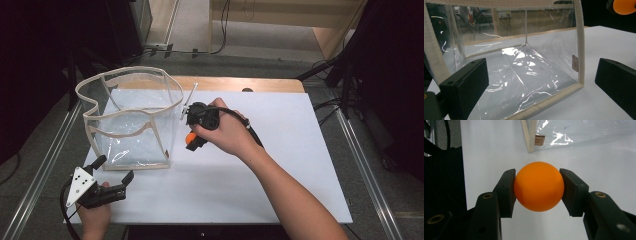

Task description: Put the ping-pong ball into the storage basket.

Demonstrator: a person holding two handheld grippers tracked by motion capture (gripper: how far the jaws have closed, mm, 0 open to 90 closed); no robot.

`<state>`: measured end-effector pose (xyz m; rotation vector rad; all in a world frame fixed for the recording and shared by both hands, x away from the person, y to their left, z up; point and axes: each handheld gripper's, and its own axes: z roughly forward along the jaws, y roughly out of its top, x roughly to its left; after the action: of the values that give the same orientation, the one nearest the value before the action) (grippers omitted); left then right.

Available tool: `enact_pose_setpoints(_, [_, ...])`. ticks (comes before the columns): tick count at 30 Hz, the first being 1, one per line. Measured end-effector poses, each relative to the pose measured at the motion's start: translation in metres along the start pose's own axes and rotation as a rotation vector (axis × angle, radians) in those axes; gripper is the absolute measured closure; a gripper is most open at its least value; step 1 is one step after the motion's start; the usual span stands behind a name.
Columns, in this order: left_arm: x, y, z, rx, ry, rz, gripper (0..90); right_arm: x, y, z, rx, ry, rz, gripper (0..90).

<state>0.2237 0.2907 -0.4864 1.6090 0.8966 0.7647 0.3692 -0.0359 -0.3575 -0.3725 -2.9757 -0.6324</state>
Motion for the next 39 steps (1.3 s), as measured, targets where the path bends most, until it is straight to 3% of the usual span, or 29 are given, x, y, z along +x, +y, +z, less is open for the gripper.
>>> enact_pose_setpoints(39, [0.0,0.0,0.0,-0.002,-0.003,-0.003,0.0,-0.004,0.021,-0.027,-0.004,-0.002,-0.039,47.8])
